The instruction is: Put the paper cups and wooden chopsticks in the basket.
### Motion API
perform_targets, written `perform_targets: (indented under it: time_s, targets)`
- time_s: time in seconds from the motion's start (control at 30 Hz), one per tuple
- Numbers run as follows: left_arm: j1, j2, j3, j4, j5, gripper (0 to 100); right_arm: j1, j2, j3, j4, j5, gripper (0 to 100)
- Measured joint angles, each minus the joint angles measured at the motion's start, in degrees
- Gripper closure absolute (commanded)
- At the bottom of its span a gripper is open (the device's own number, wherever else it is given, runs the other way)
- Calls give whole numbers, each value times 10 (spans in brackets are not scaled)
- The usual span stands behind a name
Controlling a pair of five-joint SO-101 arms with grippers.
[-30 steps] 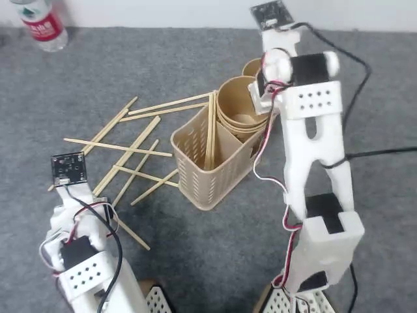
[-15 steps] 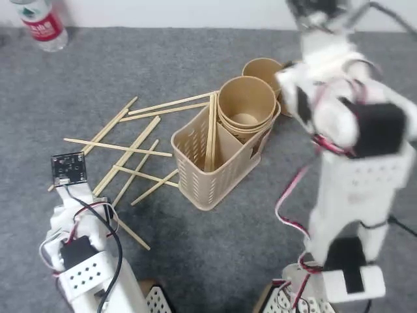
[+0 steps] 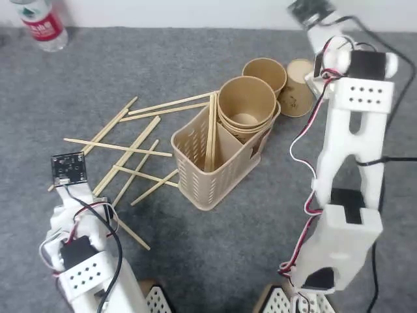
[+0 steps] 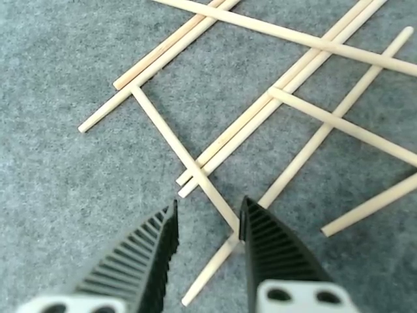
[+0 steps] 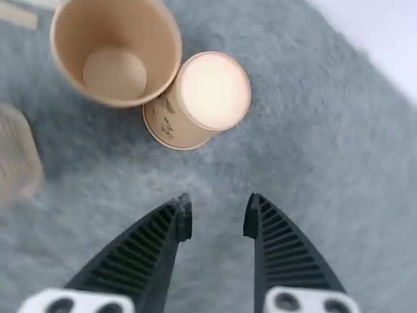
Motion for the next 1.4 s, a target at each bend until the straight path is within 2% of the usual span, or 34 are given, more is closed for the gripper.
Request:
perform_targets:
  time_s: [0.07,0.17,0.4,0.47,0.63,0.77,1.3,1.4]
  targets:
    - [-1,0,0,0,0,852,0,0,0,-15,38,855]
    - [-1,0,0,0,0,852,0,5,0,-47,42,856]
    - [17,-1,6,0,0,852,-33,57,9,-126,-108,855]
    - [15,-1,6,0,0,852,-49,79,9,-142,-123,855]
    - [16,-1,6,0,0,852,-73,115,9,-176,-127,855]
    - [17,-1,6,0,0,852,-92,142,9,-183,-96,857]
    - [17,-1,6,0,0,852,-91,220,7,-228,-84,860]
    - [17,-1,6,0,0,852,-91,220,7,-226,-84,905]
